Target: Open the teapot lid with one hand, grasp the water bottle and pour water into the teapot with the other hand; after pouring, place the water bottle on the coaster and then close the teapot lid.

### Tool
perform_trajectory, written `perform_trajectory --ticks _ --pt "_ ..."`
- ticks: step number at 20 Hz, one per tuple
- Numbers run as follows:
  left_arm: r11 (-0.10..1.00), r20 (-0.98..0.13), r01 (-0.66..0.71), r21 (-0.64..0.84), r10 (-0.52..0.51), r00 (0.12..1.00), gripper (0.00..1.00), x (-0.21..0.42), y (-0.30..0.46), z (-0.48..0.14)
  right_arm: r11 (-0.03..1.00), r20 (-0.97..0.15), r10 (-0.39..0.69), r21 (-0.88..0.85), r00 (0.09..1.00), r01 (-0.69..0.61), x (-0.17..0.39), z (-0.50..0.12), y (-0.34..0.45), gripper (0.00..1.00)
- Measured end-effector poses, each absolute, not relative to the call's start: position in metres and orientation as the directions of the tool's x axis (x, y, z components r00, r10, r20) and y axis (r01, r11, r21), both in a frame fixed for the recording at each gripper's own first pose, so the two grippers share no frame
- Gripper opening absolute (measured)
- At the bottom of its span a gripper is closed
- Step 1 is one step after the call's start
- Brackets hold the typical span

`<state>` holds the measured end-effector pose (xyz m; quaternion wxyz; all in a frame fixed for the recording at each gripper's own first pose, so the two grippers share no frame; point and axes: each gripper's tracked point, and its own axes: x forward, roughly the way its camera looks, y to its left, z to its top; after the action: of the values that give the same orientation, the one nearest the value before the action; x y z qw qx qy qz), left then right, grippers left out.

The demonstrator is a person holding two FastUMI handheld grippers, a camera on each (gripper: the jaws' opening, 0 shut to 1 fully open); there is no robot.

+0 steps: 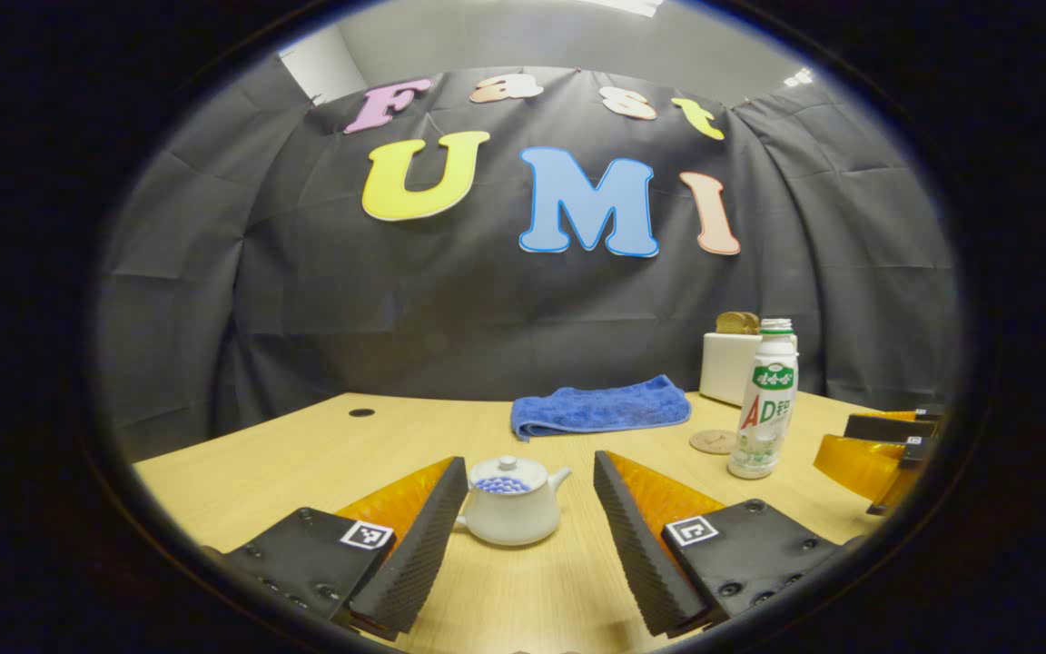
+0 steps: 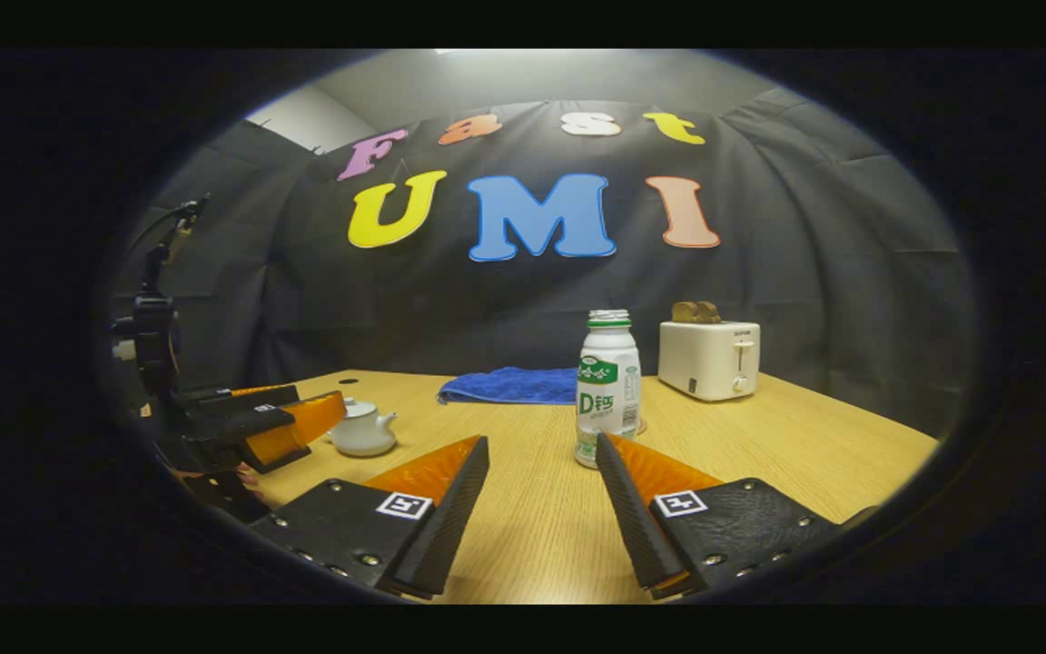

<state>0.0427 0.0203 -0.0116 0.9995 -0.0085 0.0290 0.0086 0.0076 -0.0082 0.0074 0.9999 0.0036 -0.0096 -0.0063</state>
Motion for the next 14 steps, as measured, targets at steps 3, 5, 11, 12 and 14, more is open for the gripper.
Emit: perform_trajectory --ticks 3,5,11,12,14 --pt "1.000 -0.066 -0.024 0.000 0.024 0.998 0.98 0.054 0.025 -0.016 1.000 0.005 -0.004 0.001 1.000 0.004 0.008 0.003 -0.007 0.74" --pt "1.000 -0.082 -0.027 0.002 0.027 0.996 0.98 0.066 0.029 -0.017 1.000 0.001 0.002 -0.004 1.000 -0.002 0.006 0.004 -0.005 0.74" --pt "0.999 -0.120 -0.043 0.026 0.046 0.992 0.94 0.096 0.039 -0.026 1.000 0.031 -0.003 -0.005 1.000 0.003 0.004 0.017 -0.009 0.74" --pt "0.999 -0.131 -0.038 0.030 0.042 0.990 0.89 0.098 0.038 -0.028 1.000 0.035 -0.004 -0.005 0.999 0.004 0.004 0.019 -0.009 0.75" --pt "0.999 -0.125 -0.035 0.016 0.036 0.992 0.93 0.102 0.036 -0.027 1.000 0.043 -0.011 -0.012 0.999 0.011 0.004 0.022 -0.012 0.75"
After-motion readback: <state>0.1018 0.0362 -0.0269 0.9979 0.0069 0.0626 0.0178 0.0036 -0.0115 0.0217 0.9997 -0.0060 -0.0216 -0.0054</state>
